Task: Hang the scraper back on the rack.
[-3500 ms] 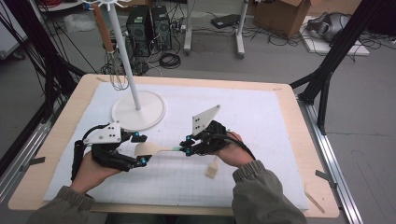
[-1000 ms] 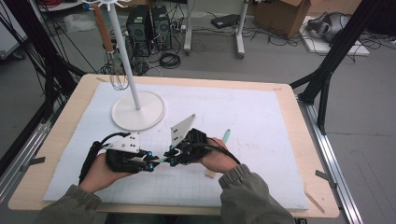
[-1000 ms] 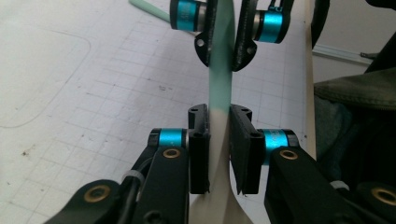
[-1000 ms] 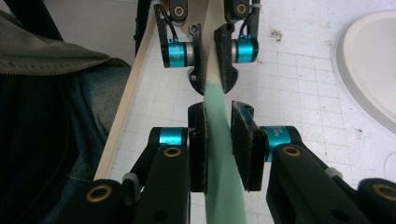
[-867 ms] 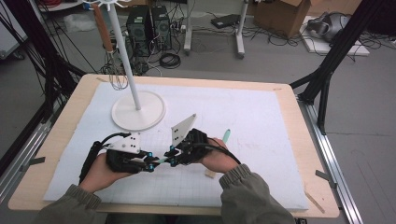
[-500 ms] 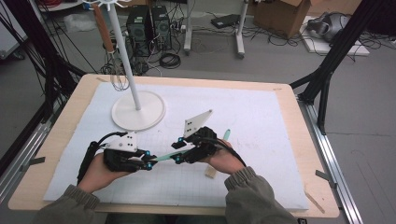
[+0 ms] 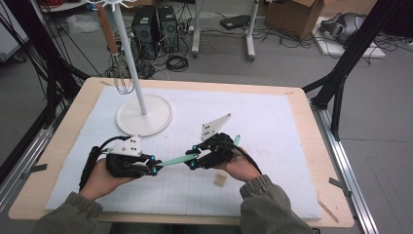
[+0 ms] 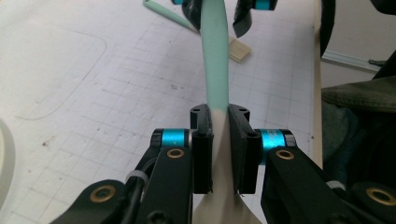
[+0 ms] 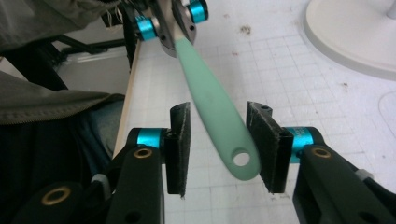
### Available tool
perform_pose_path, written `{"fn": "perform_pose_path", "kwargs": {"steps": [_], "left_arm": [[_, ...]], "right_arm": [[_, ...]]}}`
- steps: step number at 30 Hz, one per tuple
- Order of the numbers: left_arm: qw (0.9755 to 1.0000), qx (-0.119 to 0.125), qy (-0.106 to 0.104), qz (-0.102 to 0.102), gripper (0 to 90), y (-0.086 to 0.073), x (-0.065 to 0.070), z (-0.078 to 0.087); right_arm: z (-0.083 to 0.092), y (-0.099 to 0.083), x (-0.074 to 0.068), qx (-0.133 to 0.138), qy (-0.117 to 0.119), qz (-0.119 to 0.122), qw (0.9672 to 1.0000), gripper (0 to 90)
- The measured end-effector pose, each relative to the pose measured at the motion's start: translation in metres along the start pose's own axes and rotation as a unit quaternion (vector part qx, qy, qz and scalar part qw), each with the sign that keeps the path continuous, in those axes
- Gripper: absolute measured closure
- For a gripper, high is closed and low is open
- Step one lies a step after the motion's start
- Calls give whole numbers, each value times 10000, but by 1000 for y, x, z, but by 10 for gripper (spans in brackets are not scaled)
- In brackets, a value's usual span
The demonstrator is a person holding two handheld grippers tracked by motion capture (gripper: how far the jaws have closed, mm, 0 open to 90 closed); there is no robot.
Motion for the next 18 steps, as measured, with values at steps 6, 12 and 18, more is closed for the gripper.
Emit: {"fn": "perform_pose_path", "kwargs": {"steps": [6, 12, 18], "left_arm": [[9999, -98, 40, -26, 803, 0, 0, -1], [9997, -214, 58, -73, 832, 0, 1, -7], [10000, -46, 42, 77, 841, 3, 0, -5]], "right_arm": [[2, 2, 0, 146, 121, 13, 9998, 634], [11, 10, -4, 650, 254, -7, 9976, 674], [16, 9, -2, 685, 120, -37, 9976, 612]]}}
Point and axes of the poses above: each handheld gripper's, and its own axes: z roughly backward along the jaws, y roughly out of its top, x roughly to its right, the point moved 5 cm from there along -z, roughly forward along the jaws, and after that the axes turned 2 degrees about y, right-handed, at the moved point
